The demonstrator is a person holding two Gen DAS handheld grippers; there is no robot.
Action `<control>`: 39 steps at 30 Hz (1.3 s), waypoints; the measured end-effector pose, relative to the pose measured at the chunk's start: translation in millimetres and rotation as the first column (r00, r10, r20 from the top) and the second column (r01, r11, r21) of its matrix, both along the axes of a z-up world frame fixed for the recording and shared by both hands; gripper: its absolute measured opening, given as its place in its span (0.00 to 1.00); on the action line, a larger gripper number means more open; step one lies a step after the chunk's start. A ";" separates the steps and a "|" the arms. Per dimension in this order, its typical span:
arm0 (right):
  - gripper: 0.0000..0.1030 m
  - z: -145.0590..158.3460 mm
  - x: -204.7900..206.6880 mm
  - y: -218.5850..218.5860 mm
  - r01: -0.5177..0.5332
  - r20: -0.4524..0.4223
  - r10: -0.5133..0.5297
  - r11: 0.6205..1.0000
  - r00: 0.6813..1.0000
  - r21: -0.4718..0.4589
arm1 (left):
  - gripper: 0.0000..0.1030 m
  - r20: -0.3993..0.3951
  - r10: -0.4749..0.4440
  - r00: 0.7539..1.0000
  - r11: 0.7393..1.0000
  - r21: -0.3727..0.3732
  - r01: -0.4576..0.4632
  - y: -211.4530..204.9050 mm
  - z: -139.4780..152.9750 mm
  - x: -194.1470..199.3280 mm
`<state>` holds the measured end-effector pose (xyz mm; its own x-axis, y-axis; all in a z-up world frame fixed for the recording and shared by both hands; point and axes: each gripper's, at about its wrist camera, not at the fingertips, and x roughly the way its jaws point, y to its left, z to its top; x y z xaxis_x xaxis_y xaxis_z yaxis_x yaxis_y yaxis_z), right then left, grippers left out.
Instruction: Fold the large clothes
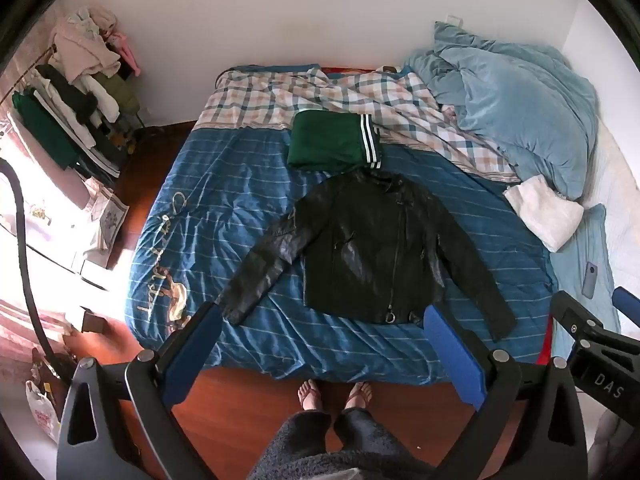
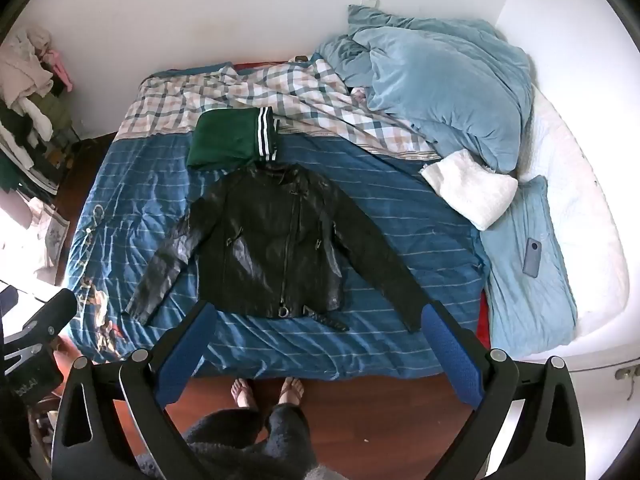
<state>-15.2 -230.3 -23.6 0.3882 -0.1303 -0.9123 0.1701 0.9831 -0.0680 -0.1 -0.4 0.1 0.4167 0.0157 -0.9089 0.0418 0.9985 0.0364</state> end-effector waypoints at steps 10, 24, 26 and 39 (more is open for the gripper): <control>1.00 0.8 -0.2 -0.9 0.000 0.000 0.000 1.000 1.000 0.004 | 1.00 0.001 -0.003 1.000 1.000 -0.008 0.003 -0.2 -0.3 -0.1; 1.00 4.9 -2.8 -4.6 -0.002 0.002 0.002 1.000 1.000 0.004 | 1.00 0.005 0.000 1.000 1.000 -0.011 0.000 0.4 0.0 0.0; 1.00 5.8 -3.2 -4.9 -0.002 0.002 0.002 1.000 1.000 0.005 | 1.00 0.004 0.002 1.000 1.000 -0.013 -0.002 0.9 -0.1 0.7; 1.00 9.6 -3.8 -5.4 -0.003 0.006 0.003 1.000 1.000 0.004 | 1.00 0.012 -0.001 1.000 1.000 -0.009 0.001 -0.2 0.4 0.4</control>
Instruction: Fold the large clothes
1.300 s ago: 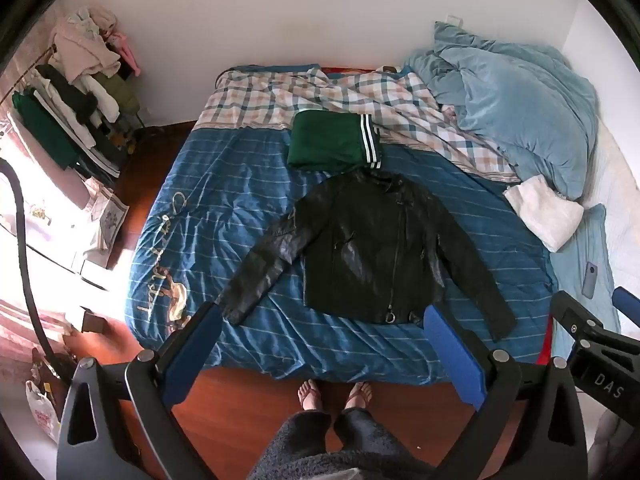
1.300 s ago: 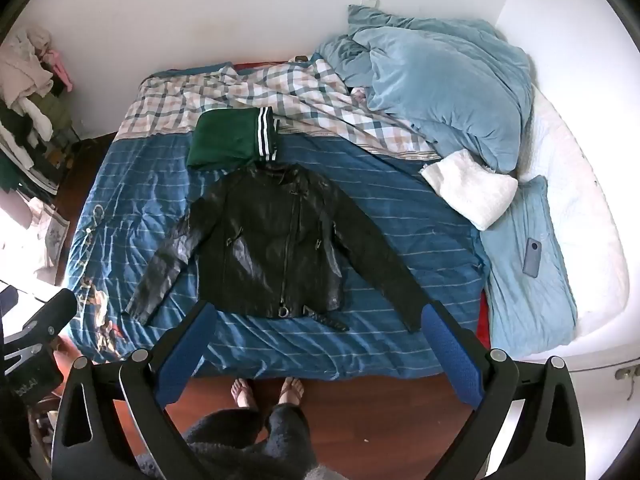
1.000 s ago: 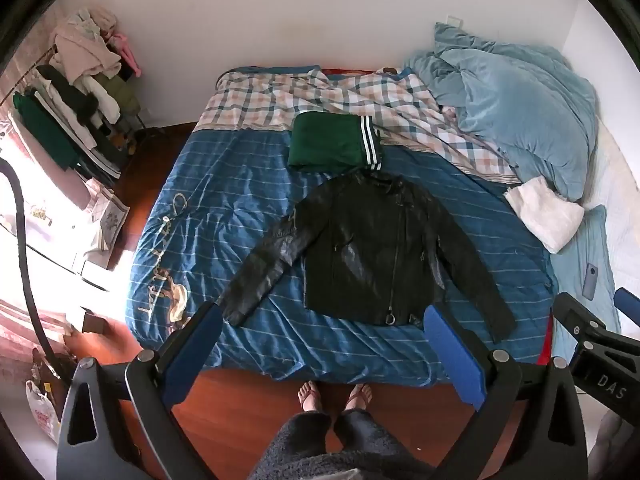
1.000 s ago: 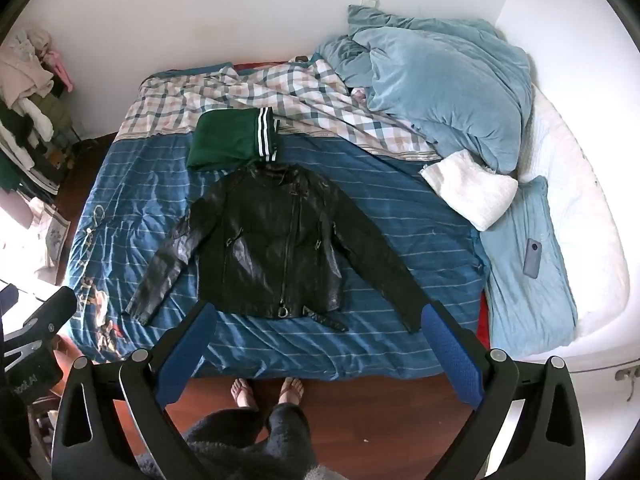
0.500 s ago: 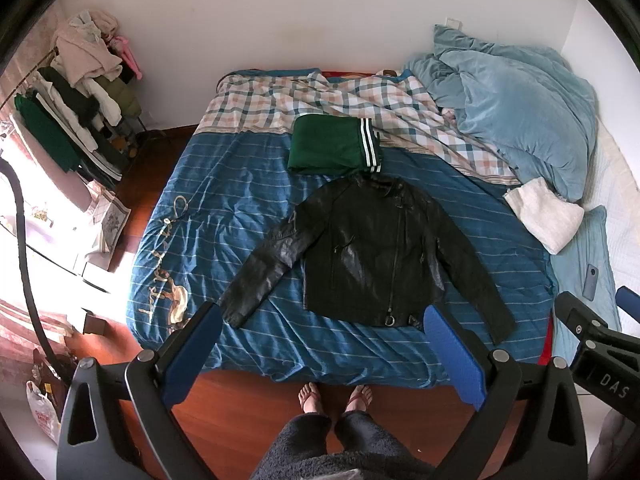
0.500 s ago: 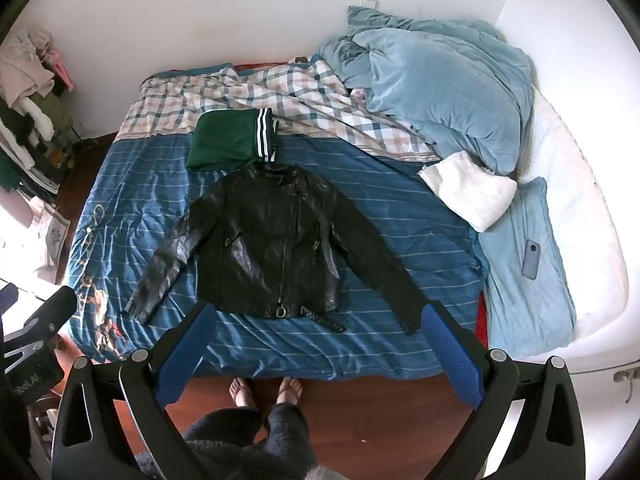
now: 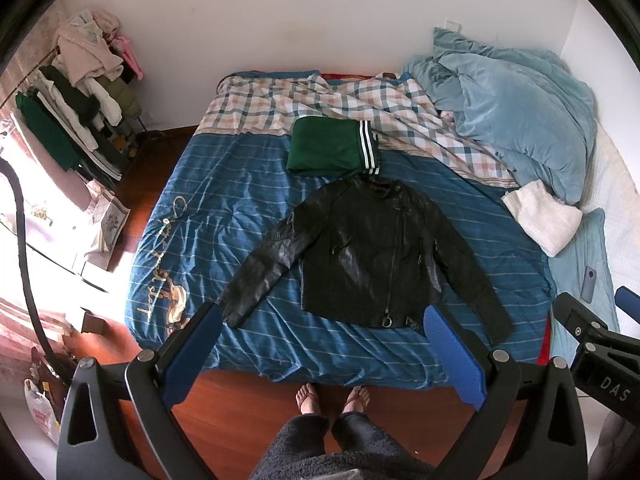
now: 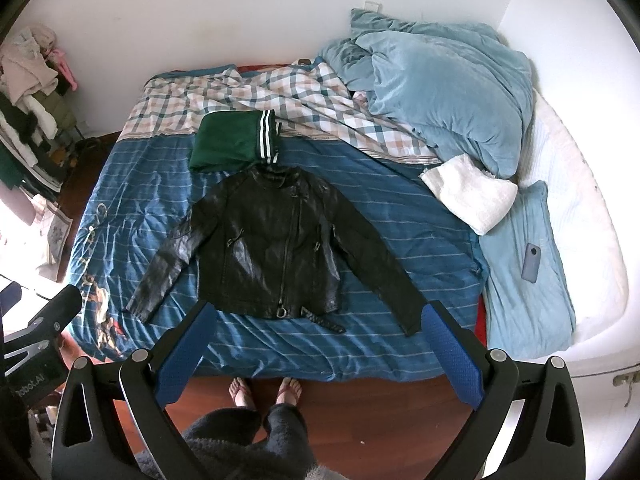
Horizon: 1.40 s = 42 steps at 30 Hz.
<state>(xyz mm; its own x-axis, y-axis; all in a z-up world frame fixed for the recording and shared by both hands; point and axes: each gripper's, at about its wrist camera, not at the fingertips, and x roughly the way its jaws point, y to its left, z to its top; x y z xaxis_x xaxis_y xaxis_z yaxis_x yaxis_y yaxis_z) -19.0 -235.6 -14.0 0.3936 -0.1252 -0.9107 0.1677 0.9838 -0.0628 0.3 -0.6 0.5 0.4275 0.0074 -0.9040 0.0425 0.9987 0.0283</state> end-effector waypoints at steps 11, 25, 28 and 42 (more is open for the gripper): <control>1.00 4.7 0.8 -0.3 -0.001 0.001 0.001 1.000 1.000 0.001 | 1.00 0.003 -0.001 1.000 1.000 -0.002 0.001 0.3 -0.2 -0.8; 1.00 5.2 0.6 -0.9 -0.001 0.004 0.001 1.000 1.000 0.001 | 1.00 0.006 -0.001 1.000 1.000 -0.003 0.001 -2.6 -1.2 1.7; 1.00 5.3 0.6 -1.0 -0.002 0.004 0.002 1.000 1.000 0.000 | 1.00 0.008 -0.001 1.000 1.000 -0.004 0.001 -1.7 -1.2 0.8; 1.00 5.9 0.8 -0.7 -0.001 0.007 0.001 1.000 1.000 0.000 | 1.00 0.010 -0.001 1.000 1.000 -0.008 0.001 -0.9 -0.9 -0.1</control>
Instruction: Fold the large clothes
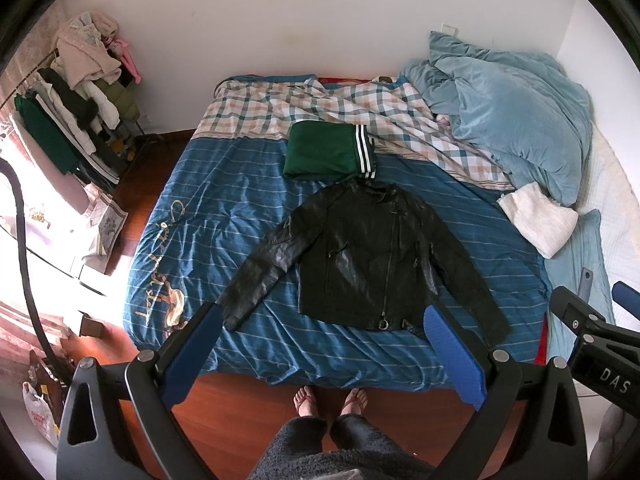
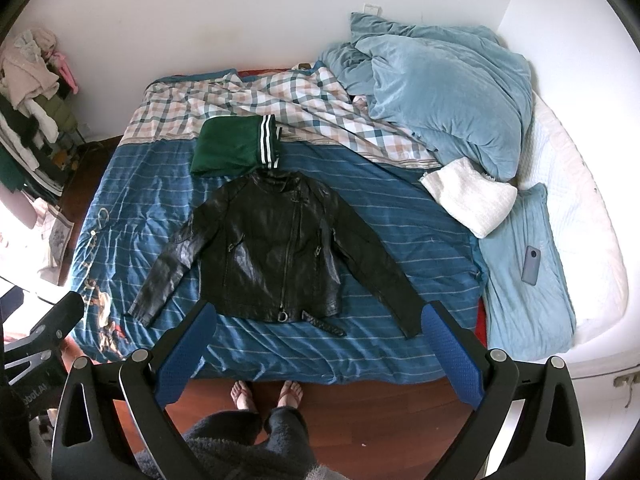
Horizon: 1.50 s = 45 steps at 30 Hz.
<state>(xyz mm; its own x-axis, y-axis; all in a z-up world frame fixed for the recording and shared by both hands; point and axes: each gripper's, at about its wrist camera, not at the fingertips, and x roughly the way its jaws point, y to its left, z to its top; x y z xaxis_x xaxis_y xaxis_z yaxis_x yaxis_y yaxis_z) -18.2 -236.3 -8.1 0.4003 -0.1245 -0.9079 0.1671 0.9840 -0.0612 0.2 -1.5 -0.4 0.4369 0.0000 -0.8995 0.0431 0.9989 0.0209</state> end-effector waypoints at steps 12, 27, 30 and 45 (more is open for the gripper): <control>1.00 1.3 0.5 2.1 0.000 0.001 0.000 1.000 1.000 0.001 | 1.00 0.002 0.000 1.000 1.000 0.000 0.000 0.5 0.2 -0.7; 1.00 4.8 11.6 -3.8 0.052 0.042 -0.055 0.996 0.998 0.068 | 1.00 0.053 -0.003 0.999 0.999 0.037 0.001 -13.5 -5.3 25.7; 1.00 -25.9 30.8 -23.3 0.165 0.047 -0.170 0.982 0.984 0.092 | 1.00 0.084 -0.009 0.996 0.997 0.076 0.003 -19.6 -40.2 54.6; 0.63 -376.0 -3.4 -295.8 0.735 -0.332 -0.658 0.568 0.675 0.370 | 1.00 -0.075 0.089 0.993 0.951 0.302 -0.063 -78.9 -260.9 174.4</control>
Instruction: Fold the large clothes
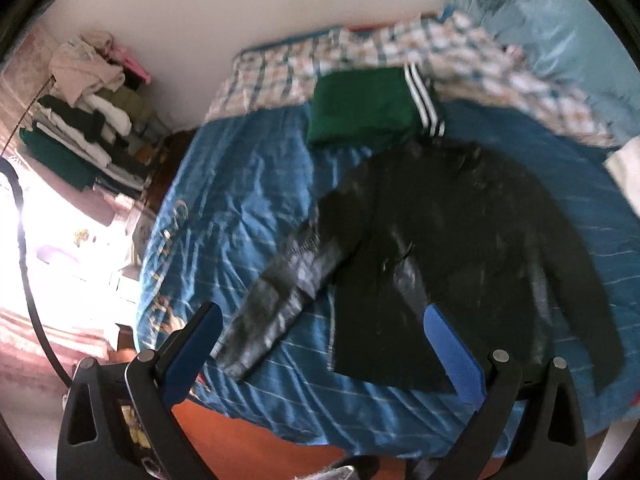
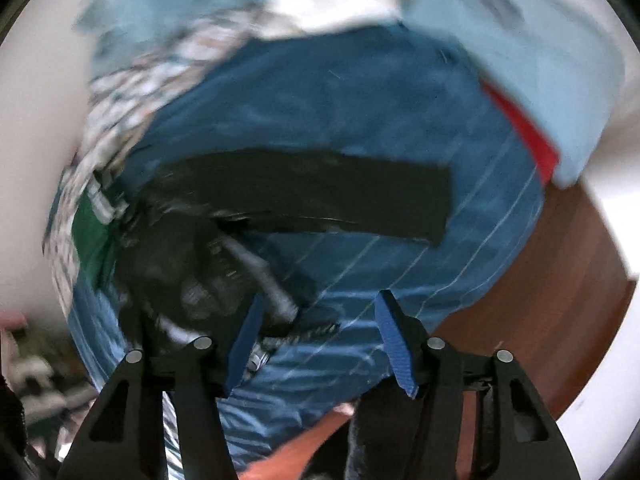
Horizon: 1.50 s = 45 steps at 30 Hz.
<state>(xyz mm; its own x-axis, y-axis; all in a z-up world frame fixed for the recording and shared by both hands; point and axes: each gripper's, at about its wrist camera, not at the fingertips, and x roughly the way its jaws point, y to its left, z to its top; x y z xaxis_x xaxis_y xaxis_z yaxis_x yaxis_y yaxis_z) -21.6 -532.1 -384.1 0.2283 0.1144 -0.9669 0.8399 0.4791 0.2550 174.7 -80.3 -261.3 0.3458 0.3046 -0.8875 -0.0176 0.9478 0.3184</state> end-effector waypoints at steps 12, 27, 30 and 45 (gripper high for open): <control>0.78 -252.9 -37.0 -120.2 0.238 -0.105 -0.230 0.968 0.968 0.077 | 1.00 -0.211 0.104 0.972 0.992 0.094 -0.086 -28.0 -191.0 40.1; 0.16 -198.0 -17.1 -107.2 0.293 -0.121 -0.300 0.953 0.946 -0.070 | 1.00 -0.195 -0.049 0.980 0.992 0.108 0.071 -49.1 -242.5 76.9; 0.13 -159.1 -11.8 -98.1 0.285 -0.061 -0.290 0.956 0.955 -0.075 | 1.00 -0.187 -0.056 0.981 0.992 0.097 0.075 -38.5 -235.4 78.8; 0.08 56.0 259.5 64.4 -0.120 0.365 0.145 0.989 0.920 -0.091 | 1.00 -0.140 0.106 0.984 0.993 0.072 -0.097 78.8 -215.9 89.6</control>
